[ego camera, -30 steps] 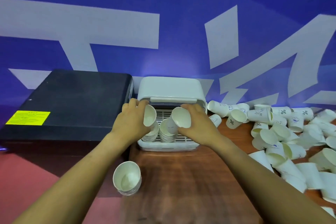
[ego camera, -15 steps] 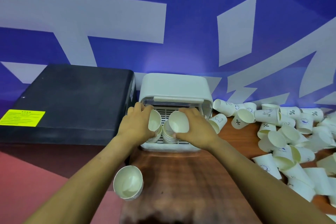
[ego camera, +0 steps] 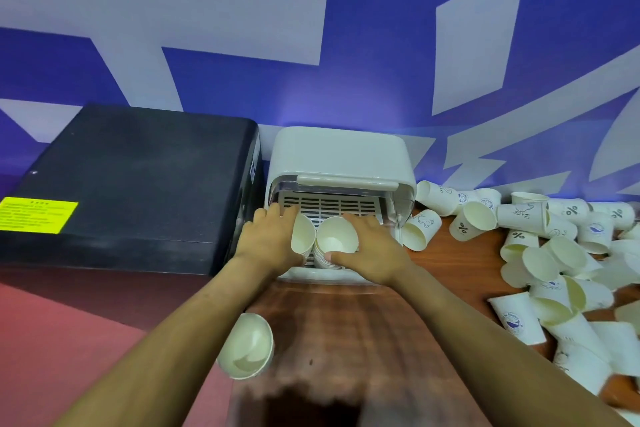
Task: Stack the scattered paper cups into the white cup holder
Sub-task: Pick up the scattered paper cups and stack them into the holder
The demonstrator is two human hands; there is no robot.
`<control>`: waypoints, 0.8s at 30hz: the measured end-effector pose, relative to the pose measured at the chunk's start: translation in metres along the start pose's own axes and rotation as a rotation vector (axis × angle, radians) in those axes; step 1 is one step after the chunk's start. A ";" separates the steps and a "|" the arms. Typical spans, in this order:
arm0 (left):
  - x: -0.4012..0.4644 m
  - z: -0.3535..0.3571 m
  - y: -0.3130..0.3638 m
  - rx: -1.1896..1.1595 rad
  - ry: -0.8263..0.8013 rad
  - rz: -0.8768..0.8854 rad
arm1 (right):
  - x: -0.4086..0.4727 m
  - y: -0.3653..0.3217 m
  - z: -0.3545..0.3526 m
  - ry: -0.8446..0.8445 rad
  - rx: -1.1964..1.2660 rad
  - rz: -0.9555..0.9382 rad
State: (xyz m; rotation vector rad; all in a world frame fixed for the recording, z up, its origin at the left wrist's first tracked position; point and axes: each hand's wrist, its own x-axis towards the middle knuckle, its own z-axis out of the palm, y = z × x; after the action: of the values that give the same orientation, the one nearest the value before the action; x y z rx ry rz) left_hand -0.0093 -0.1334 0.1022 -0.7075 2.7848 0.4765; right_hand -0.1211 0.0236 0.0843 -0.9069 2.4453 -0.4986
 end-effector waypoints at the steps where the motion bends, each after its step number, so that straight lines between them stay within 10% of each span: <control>1: 0.001 0.002 0.000 -0.004 -0.014 0.001 | 0.001 0.002 0.002 -0.018 -0.009 0.007; 24: -0.016 -0.015 0.077 -0.164 0.115 0.213 | -0.048 0.048 -0.041 0.041 -0.006 0.063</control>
State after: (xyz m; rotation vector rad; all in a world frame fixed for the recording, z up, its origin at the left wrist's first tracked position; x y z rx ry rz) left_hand -0.0358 -0.0684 0.1401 -0.4844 2.9705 0.7335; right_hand -0.1360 0.0970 0.1091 -0.8272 2.5055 -0.4921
